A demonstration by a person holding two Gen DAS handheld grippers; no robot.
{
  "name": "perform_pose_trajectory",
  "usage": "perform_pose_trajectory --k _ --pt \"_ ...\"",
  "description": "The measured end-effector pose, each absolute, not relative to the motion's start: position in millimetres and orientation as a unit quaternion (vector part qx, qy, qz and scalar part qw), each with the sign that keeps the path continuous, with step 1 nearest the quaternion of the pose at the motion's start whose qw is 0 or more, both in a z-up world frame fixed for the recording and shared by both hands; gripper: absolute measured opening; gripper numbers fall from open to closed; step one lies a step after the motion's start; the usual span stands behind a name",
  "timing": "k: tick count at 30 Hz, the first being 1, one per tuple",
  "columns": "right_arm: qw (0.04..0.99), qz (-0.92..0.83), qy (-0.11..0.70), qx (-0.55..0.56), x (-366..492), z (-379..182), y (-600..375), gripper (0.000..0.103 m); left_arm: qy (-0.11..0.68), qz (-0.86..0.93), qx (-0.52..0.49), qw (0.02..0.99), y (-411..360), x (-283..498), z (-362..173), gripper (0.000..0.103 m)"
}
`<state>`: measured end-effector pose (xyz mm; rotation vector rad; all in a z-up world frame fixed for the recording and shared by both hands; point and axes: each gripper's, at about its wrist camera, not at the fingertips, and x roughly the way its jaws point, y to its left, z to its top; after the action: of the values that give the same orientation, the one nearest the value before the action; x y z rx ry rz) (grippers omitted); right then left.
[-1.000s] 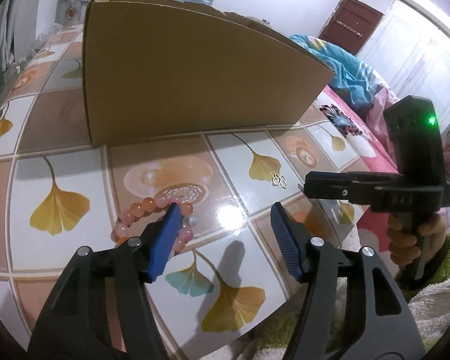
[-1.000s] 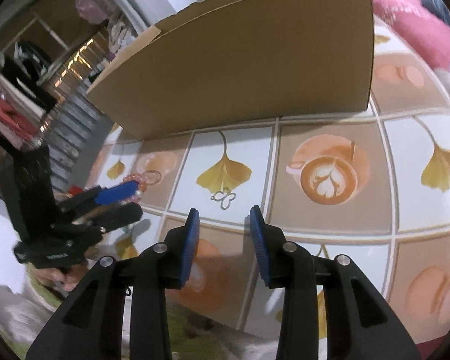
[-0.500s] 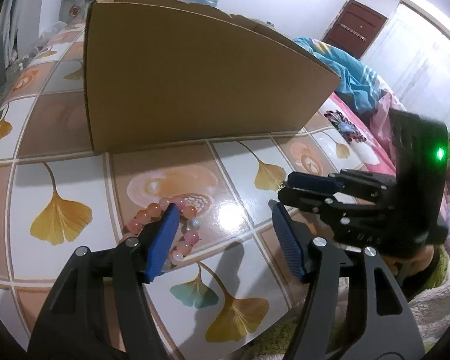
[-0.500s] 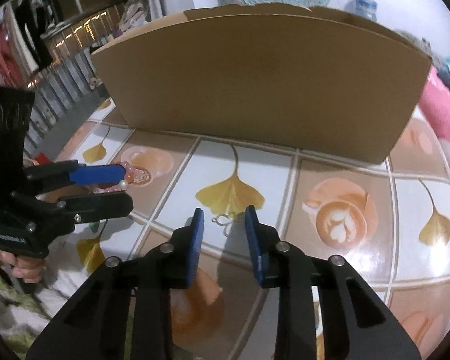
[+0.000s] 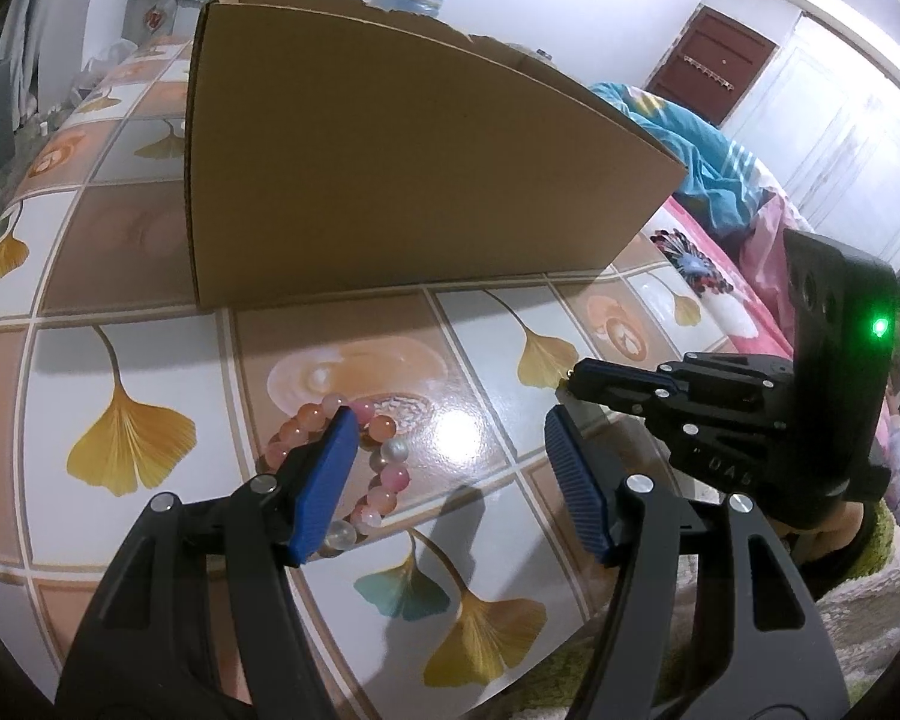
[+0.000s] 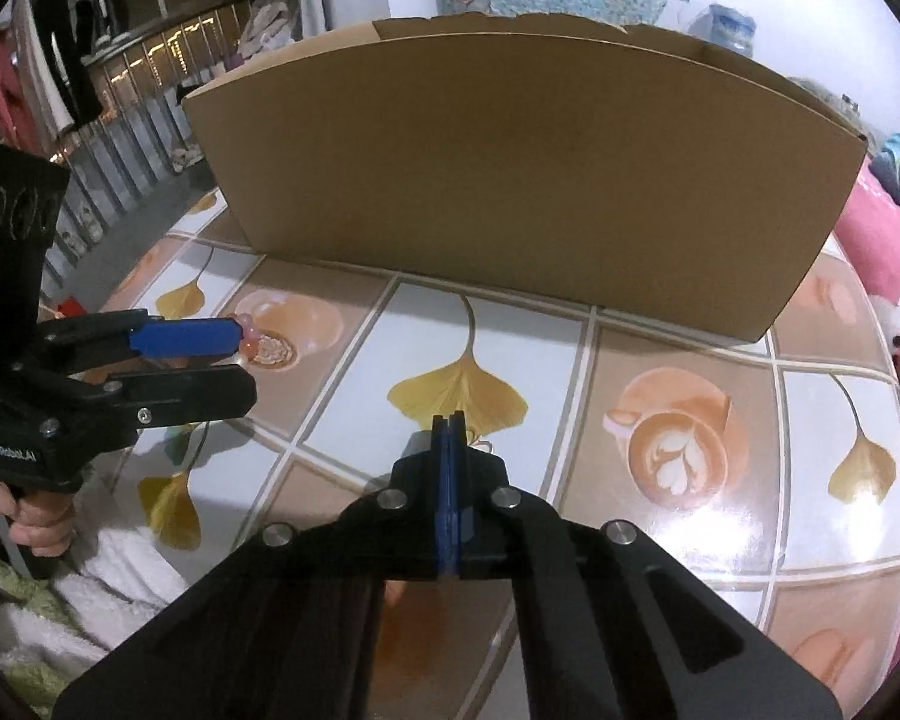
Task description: Organize jewelry
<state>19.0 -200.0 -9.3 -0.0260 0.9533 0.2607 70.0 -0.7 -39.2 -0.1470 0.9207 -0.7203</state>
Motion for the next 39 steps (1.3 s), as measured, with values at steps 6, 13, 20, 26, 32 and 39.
perform_pose_trajectory --k 6,13,20,26,32,39 --pt "0.888 0.126 0.442 0.001 11.6 1.1 -210.8 0.0 0.435 -0.331 -0.056 0.835 -4.2 70.2 -38.0 0.062" --pt "0.891 0.096 0.444 0.022 10.4 3.8 -229.3 0.029 0.438 -0.321 -0.043 0.839 -5.2 68.7 -37.0 0.067" --pt "0.896 0.044 0.44 0.038 3.8 3.2 -245.6 0.064 0.435 -0.28 -0.009 0.855 -7.7 63.1 -23.6 0.072" --pt "0.886 0.017 0.462 0.03 5.6 -11.1 -252.2 0.072 0.446 -0.188 0.057 0.873 -6.8 64.5 -21.2 0.085" --pt "0.884 -0.003 0.467 0.002 8.6 -19.4 -246.1 0.088 0.477 -0.126 0.082 0.866 -9.5 74.0 -32.9 0.09" --pt "0.886 0.0 0.464 -0.001 8.9 -22.8 -245.6 0.096 0.491 -0.108 0.068 0.862 -11.3 78.3 -43.0 0.095"
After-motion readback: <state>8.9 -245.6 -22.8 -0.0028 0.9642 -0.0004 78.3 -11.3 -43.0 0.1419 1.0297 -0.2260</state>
